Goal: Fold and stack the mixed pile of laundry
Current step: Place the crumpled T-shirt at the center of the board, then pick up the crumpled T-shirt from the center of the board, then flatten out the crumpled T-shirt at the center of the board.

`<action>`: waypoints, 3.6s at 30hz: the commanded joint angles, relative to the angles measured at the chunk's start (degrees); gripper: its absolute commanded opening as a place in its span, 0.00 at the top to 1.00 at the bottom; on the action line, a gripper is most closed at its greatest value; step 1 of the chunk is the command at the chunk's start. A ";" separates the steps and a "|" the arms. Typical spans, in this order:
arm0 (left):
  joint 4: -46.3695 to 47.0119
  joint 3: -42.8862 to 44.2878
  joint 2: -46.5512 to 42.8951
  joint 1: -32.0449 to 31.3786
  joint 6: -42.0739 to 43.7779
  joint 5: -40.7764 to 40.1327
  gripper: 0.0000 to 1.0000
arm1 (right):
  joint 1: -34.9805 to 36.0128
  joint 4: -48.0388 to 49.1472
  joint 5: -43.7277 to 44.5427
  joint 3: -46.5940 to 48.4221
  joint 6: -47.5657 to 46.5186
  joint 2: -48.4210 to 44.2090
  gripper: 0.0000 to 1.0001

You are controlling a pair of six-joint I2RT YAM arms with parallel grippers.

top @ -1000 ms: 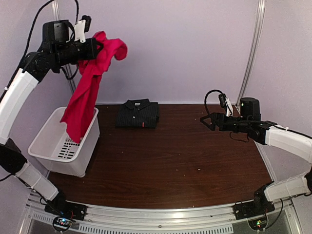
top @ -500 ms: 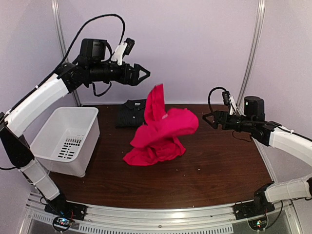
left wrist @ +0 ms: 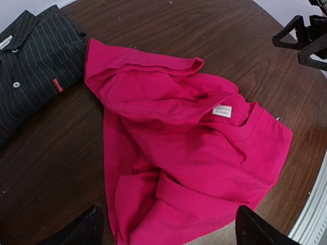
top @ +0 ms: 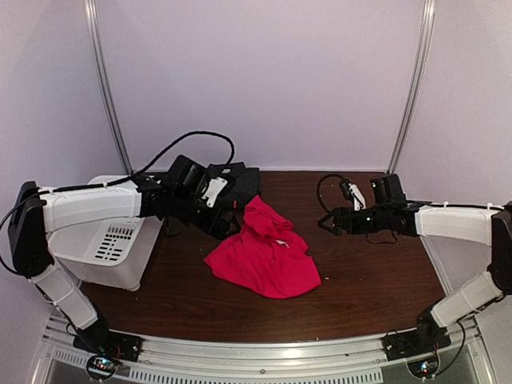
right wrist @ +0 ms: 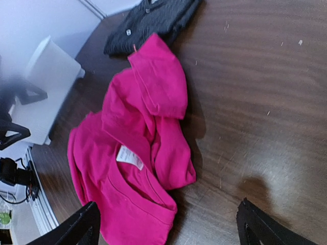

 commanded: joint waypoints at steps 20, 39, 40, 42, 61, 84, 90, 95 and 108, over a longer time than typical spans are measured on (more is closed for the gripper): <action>4.47 1.07 12.57 -6.96 -3.03 -10.28 0.19 | 11.80 6.26 -13.24 -2.45 2.23 18.69 0.76; 27.38 -17.43 -12.93 -1.10 -5.63 2.69 0.16 | 17.28 13.34 -16.87 17.45 9.71 6.05 1.00; 29.82 -20.14 -14.94 -2.25 -5.34 2.17 0.14 | 17.73 14.53 -17.06 19.09 10.69 7.90 1.00; 32.13 -22.78 -17.45 -2.85 -6.14 2.37 0.10 | 19.55 15.67 -17.56 24.57 11.65 12.06 1.00; 27.29 -27.84 -18.96 0.58 -19.25 -16.81 0.99 | 20.38 15.35 -13.04 36.14 15.32 21.80 0.42; 18.69 -25.10 -14.87 5.46 -18.02 -12.56 1.00 | 15.81 -4.55 10.72 23.17 0.49 36.51 0.59; 17.19 -20.19 -17.15 5.59 -15.22 -10.30 1.00 | 9.98 -11.90 18.63 18.77 -1.55 21.57 1.00; 18.48 -23.68 -23.05 6.25 -14.85 -8.34 1.00 | -0.43 -17.33 22.07 16.30 -2.35 1.03 1.00; 14.02 -36.83 -30.83 6.16 -13.12 -5.79 0.52 | -0.56 -16.27 6.88 0.84 -2.05 -4.57 1.00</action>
